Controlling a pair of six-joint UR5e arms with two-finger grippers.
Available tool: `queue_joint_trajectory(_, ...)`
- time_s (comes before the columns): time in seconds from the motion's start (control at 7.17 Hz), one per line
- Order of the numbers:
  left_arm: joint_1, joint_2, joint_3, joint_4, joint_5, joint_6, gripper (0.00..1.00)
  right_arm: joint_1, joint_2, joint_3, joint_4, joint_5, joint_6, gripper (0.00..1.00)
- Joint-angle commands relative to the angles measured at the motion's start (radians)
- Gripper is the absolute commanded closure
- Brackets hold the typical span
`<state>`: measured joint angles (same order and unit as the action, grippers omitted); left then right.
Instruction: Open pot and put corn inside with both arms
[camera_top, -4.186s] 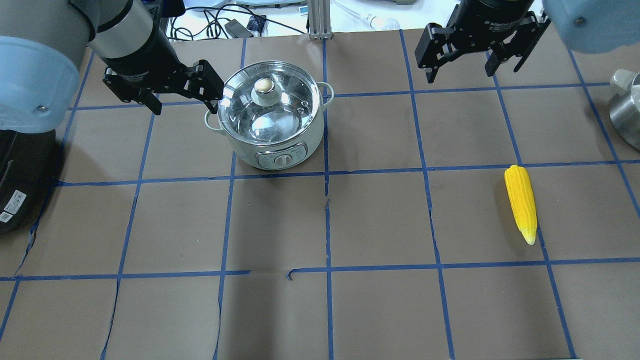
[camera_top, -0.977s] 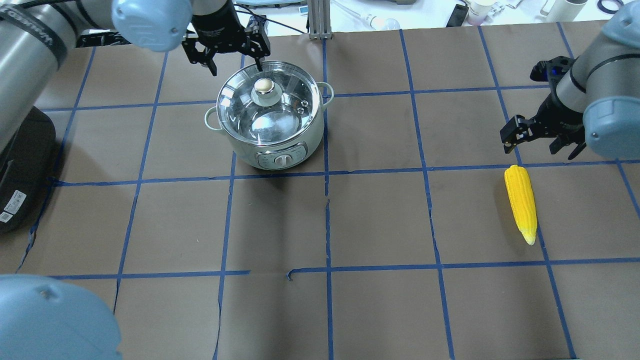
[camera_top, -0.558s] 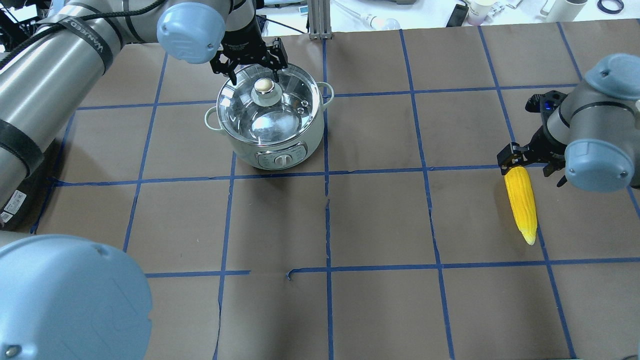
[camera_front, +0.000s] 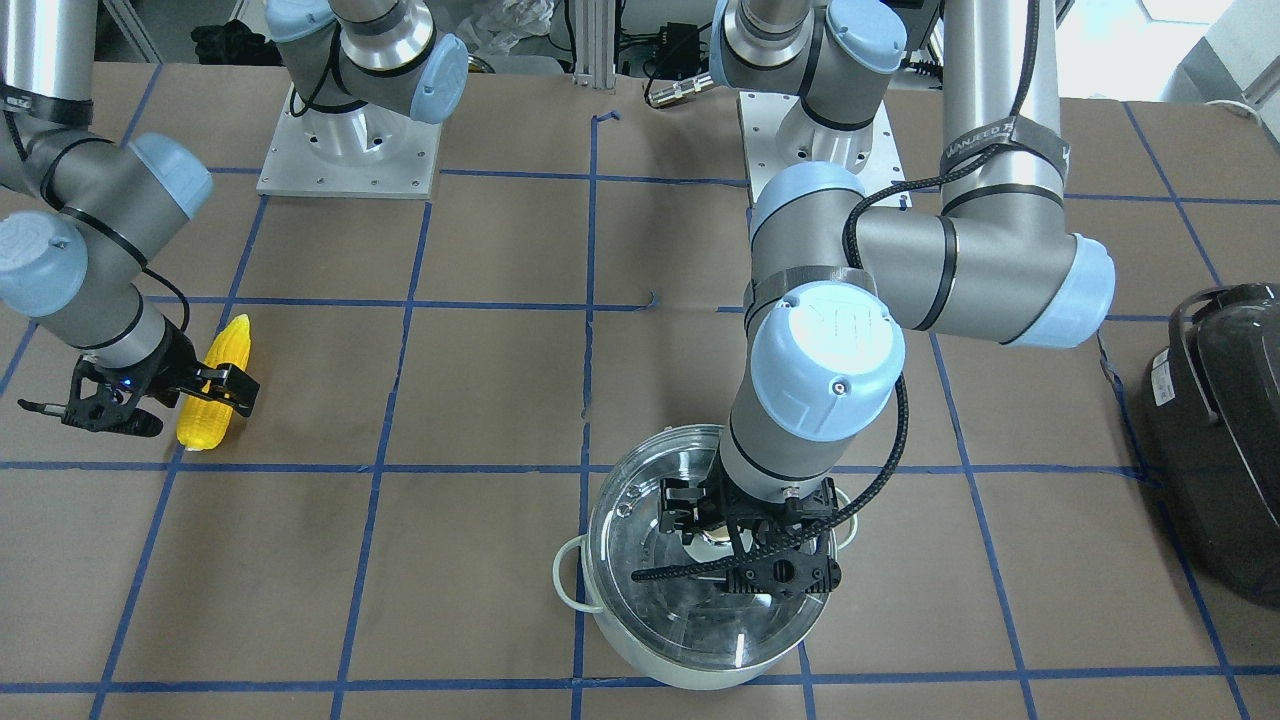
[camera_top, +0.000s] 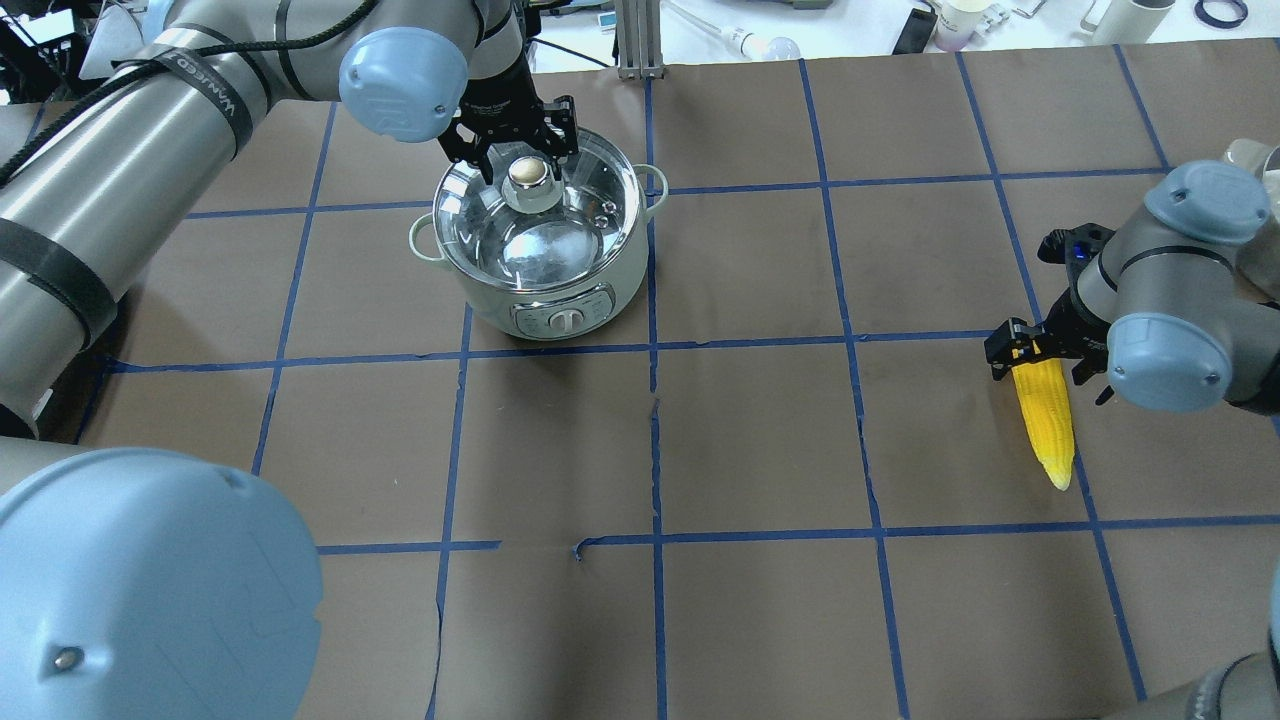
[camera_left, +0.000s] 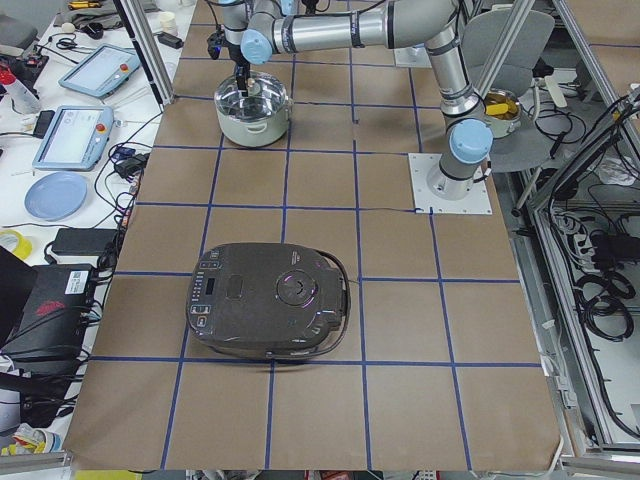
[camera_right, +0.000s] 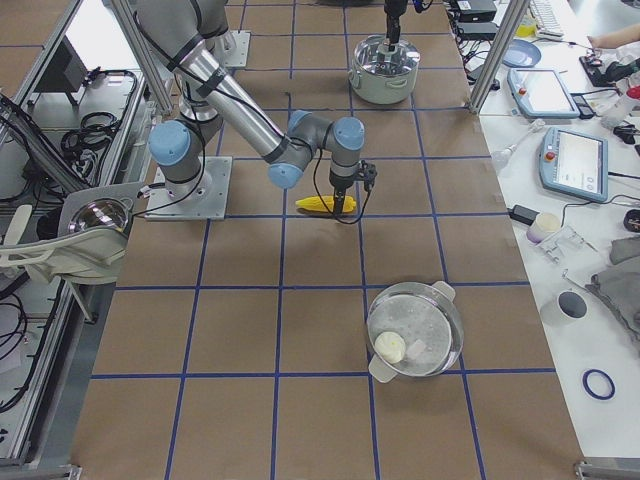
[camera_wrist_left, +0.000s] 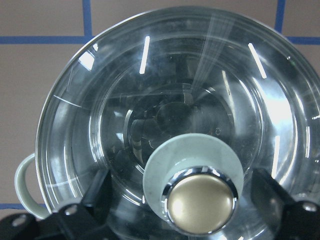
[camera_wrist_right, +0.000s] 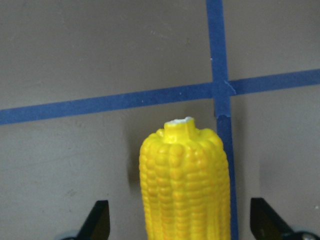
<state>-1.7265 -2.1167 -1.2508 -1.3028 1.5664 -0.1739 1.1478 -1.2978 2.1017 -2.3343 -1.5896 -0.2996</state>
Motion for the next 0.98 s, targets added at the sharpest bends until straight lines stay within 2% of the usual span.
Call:
queue_joint_trajectory(0.0,-0.002,0.001,0.001,0.002,-0.006,-0.012,0.84,0.0,-0.009,0.021,0.021,-0.041,0.005,0.0)
queue_joint_trajectory(0.14,-0.002,0.004,0.005,0.002,-0.008,-0.012,1.0,-0.002,-0.009,0.044,0.018,-0.047,0.004,0.0)
queue_joint_trajectory(0.42,0.001,0.033,0.03,0.0,-0.009,-0.009,1.0,-0.003,-0.009,0.07,0.007,-0.047,0.01,0.02)
queue_joint_trajectory(0.56,0.018,0.046,0.071,-0.025,-0.008,0.014,1.0,-0.003,-0.009,0.07,0.003,-0.046,0.01,0.16)
queue_joint_trajectory(0.84,0.117,0.07,0.1,-0.149,-0.008,0.139,1.0,-0.013,-0.011,0.04,0.004,-0.044,0.007,0.17)
